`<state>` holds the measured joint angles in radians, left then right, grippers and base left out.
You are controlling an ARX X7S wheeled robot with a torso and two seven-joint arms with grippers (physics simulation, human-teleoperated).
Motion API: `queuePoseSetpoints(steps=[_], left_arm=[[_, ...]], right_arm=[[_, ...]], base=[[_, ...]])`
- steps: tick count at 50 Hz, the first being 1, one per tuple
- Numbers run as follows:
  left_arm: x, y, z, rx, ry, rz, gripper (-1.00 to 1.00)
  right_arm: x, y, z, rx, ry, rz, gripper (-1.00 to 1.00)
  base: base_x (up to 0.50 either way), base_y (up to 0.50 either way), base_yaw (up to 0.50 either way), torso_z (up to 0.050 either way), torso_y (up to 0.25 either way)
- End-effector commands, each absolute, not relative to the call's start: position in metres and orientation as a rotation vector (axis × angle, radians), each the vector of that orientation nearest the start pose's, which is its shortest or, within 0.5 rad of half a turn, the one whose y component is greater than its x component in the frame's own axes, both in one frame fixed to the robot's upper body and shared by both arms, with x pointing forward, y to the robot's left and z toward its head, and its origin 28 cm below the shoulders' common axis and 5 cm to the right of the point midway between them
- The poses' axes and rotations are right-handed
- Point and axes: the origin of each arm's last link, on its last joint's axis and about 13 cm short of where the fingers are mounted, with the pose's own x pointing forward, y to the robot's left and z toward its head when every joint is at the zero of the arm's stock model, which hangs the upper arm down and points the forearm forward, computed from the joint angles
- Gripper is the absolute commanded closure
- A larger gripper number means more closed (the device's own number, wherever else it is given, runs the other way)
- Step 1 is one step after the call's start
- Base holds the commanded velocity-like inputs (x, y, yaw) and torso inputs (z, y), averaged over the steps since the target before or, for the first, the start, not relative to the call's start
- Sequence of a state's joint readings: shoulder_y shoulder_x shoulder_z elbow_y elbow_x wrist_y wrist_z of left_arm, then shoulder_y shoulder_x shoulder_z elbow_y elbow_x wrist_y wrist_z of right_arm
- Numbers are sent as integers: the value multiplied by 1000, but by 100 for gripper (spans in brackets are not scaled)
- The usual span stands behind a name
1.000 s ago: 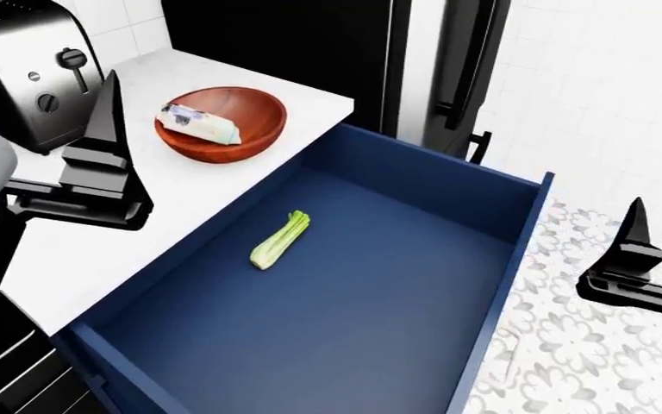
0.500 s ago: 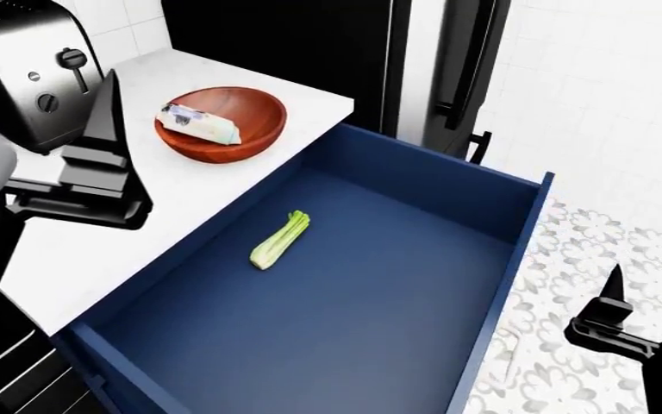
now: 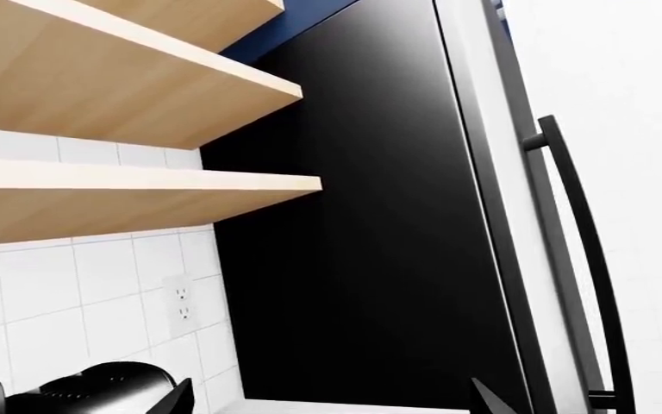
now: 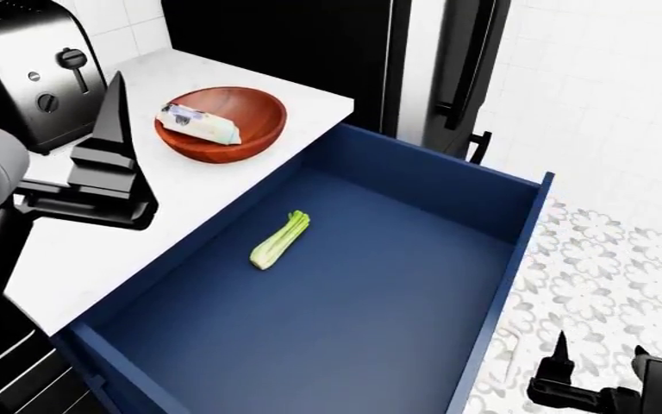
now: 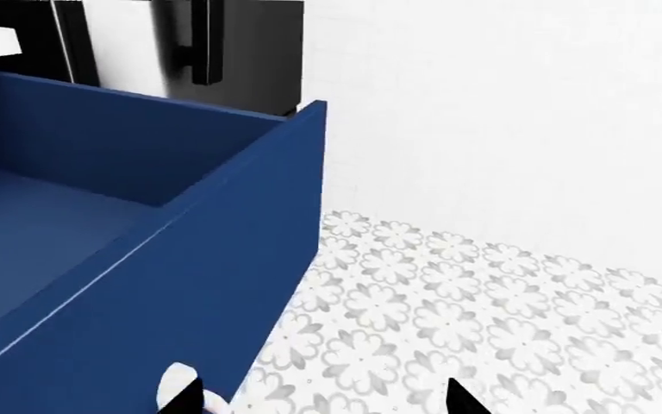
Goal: Place the bar in the bowl and close the drawer.
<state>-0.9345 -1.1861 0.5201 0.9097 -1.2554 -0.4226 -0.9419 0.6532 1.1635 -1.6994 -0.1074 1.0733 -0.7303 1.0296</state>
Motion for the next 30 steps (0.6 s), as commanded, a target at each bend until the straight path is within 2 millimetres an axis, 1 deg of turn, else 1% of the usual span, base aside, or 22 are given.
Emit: queuePoseSetpoints(steps=[1,18,30], left_arm=[[169,251,281,204,-442,-49,-100],[168,252,281,205,-441,-46,-100],[170,251,281,204,-441,-48,-100]], right_arm=[[170,-202,29,-87,285,-206,-100],[183,-191,7,-131,353,-113,-100],[189,-183,0,-145,360,-46,-100]], base=[[0,0,0,0,0],[0,0,0,0,0],[0,0,0,0,0]])
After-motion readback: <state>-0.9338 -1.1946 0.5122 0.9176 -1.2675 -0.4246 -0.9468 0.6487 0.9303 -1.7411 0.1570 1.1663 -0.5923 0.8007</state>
